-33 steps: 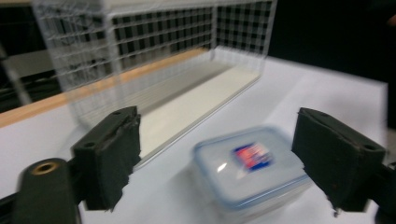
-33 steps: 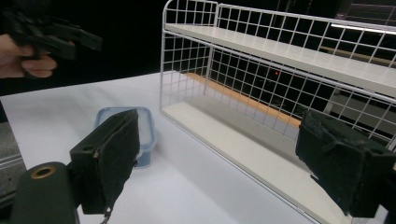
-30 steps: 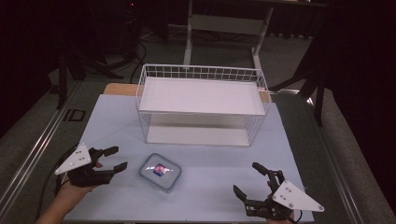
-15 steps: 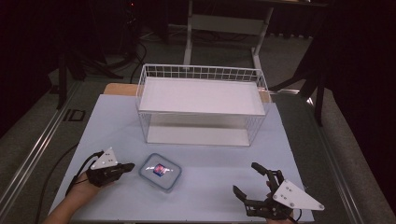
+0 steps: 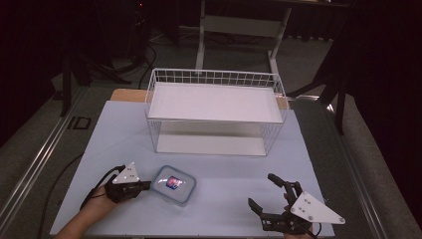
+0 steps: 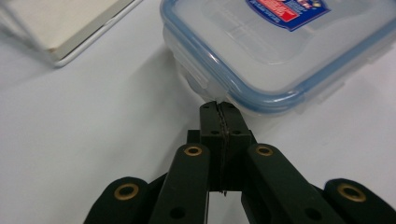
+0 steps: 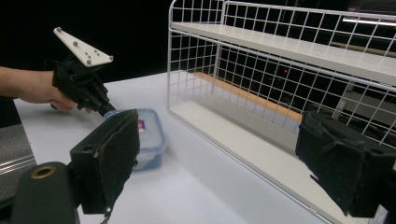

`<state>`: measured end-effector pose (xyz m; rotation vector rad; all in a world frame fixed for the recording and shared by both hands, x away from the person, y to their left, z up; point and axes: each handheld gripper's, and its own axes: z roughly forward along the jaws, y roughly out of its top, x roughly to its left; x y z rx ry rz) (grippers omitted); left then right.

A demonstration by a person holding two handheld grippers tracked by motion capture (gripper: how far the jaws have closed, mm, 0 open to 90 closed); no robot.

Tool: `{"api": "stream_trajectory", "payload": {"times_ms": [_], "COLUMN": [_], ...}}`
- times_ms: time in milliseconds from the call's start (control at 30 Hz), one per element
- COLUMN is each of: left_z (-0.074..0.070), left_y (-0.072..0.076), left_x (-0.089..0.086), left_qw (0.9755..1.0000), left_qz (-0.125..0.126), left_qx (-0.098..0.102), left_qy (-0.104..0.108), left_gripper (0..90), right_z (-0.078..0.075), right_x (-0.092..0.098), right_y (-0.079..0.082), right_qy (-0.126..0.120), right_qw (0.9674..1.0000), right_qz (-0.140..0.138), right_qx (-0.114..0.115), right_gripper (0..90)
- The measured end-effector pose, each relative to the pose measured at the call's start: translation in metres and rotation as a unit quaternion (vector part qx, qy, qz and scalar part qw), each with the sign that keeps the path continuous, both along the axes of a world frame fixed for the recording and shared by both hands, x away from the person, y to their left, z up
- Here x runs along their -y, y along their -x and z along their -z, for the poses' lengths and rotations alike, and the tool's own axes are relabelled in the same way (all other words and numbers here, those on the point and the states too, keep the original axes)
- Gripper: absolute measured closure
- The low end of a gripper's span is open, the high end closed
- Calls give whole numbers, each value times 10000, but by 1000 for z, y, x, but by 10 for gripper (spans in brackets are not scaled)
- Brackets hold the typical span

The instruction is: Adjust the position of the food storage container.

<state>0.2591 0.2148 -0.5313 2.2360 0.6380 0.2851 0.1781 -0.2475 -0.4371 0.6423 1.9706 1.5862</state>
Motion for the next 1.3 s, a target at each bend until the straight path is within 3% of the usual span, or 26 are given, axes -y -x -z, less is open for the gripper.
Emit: {"api": "stream_trajectory", "payload": {"times_ms": [167, 367, 633, 900, 1133, 1167, 1300], "left_z": [-1, 1, 3, 3, 2, 0, -5], "left_y": [3, 7, 9, 10, 12, 13, 8], "left_x": [12, 33, 58, 82, 84, 82, 70], "left_qw": [9999, 9997, 9986, 9979, 9977, 9981, 9996], "left_qz": [103, 231, 398, 551, 505, 493, 173], "left_qx": [-55, -64, -316, -287, -411, -350, -238], "left_qy": [47, -57, 121, 184, 201, 108, 51], "left_gripper": [900, 900, 900, 900, 900, 900, 900], "right_z": [0, -1, -1, -1, -2, -2, -2], "right_x": [0, 1, 1, 1, 2, 2, 1], "right_y": [-1, 0, 0, 0, 0, 0, 0], "right_qy": [-6, -37, -51, -40, -71, -71, -56], "right_qw": [10000, 10000, 10000, 9999, 9999, 9999, 9999], "right_qz": [-16, 11, -27, -101, -105, -105, -122], "right_qx": [-22, 9, -5, -23, 4, 4, 10], "right_gripper": [137, 137, 138, 142, 142, 142, 142]}}
